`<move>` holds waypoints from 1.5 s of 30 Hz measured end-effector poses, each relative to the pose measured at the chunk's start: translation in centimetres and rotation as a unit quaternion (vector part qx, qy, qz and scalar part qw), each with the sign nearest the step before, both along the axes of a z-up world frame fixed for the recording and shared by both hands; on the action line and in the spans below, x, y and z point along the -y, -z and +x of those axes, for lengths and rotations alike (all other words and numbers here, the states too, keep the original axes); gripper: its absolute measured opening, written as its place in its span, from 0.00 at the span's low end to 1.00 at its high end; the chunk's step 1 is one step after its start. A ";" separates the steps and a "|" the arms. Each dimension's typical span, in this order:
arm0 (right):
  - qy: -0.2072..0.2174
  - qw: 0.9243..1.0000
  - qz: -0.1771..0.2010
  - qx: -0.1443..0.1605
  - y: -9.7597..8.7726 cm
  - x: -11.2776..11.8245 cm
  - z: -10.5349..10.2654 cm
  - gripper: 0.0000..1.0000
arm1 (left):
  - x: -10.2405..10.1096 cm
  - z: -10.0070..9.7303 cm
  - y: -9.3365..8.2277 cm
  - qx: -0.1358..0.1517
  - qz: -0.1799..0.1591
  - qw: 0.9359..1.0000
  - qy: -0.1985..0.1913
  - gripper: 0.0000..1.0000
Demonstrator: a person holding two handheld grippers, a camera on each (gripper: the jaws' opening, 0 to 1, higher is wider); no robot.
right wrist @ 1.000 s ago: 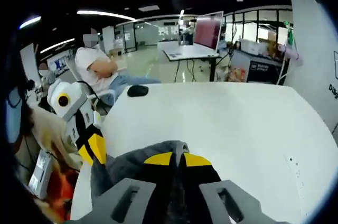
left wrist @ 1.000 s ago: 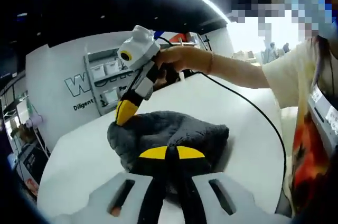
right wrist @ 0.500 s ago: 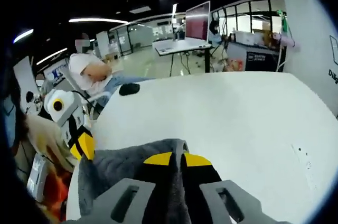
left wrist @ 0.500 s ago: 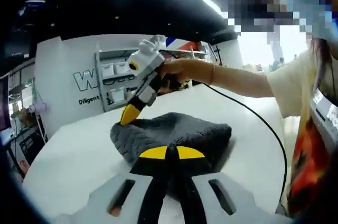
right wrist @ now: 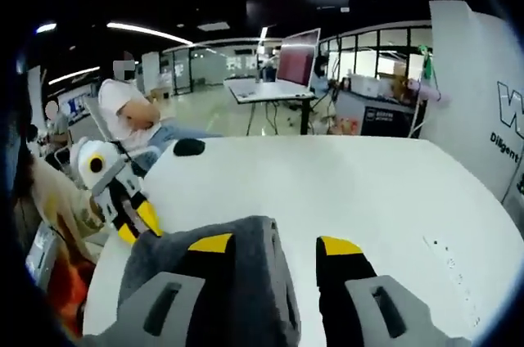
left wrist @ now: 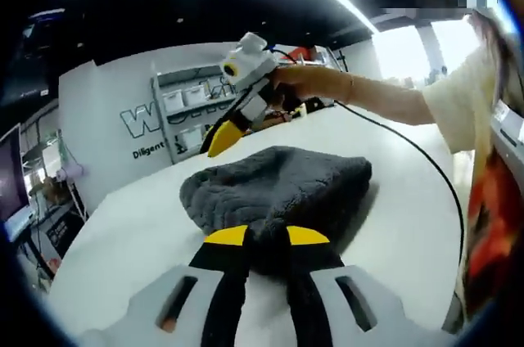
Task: Fold the towel on the table until its edges align and the towel forms a compact rectangular stack.
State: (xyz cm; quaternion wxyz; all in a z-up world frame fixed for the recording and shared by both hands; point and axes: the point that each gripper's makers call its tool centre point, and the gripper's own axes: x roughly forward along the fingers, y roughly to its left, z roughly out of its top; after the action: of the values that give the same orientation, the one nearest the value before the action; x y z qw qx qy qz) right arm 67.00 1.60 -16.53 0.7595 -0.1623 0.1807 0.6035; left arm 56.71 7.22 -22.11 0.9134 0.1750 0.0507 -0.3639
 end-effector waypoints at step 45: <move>-0.036 0.997 -0.034 0.060 8.4 5.0 -8.7 0.94 | 5.5 6.4 1.9 -0.115 -0.009 0.962 0.246 0.82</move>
State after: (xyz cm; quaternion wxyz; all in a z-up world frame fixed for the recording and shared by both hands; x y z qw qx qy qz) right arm 58.30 -3.38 -24.96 0.7407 -0.2308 0.1492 0.6130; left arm 63.08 1.68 -24.01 0.7851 0.1310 0.1072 -0.5958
